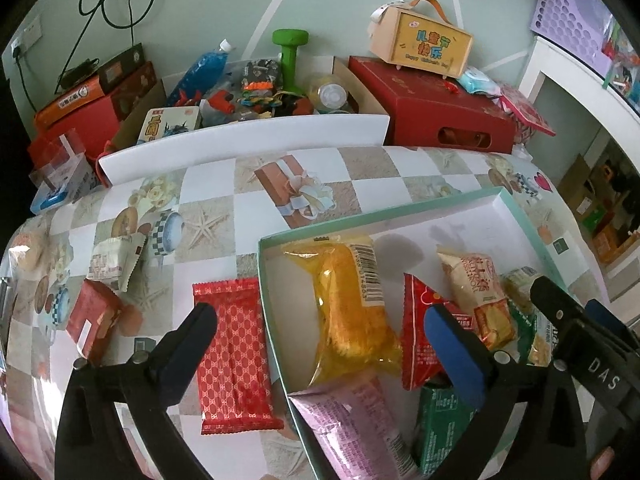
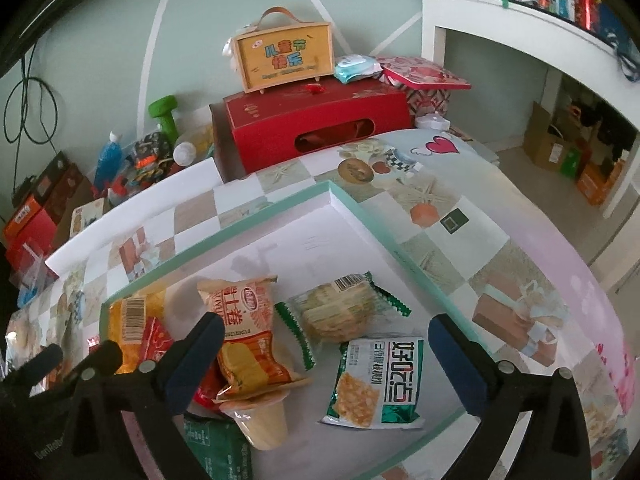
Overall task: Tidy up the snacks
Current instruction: 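Move both grippers away from the tray toward the remaining snacks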
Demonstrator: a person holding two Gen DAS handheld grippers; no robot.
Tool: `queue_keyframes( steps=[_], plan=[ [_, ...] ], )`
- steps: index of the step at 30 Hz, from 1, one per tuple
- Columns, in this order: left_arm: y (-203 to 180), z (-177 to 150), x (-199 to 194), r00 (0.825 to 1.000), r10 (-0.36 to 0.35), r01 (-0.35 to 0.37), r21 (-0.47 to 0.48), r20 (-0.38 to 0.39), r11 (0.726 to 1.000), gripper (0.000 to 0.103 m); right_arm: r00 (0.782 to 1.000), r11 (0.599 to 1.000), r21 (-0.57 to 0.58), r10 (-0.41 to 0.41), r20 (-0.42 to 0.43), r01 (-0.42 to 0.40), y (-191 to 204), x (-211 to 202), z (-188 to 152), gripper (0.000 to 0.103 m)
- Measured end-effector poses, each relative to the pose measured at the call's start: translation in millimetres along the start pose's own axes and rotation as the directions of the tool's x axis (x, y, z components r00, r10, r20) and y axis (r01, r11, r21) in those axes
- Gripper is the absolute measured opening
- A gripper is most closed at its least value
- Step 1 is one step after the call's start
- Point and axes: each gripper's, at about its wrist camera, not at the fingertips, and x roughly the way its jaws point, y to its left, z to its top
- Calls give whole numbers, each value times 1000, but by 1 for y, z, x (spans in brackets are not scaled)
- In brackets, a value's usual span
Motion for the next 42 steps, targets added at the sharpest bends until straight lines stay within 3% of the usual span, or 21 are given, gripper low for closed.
queue_keyframes(
  steps=[9,14,18,35,42],
  plan=[
    [16,-4,-17,999,-39,40,-29,10,999,103,999,999,18,27,30,-27,3,-11,4,103],
    [32,-8,-37,999,-9,10,-27,53,1000,103,998,999,13,39,57,-39,11,-23,7,103],
    [55,-13,-48,998,-15,19,-76,59,997,103,997,998,3,65,51,-65,20,-26,6,103],
    [132,-52,-67,998,49,-41,-158,48,987,103,984,973,-149,178,-10,-178,91,-32,-25,103],
    [180,-58,-66,999,23,-13,-253,40,967,103,979,953,-229,200,-21,-200,129,-34,-42,103]
  ],
)
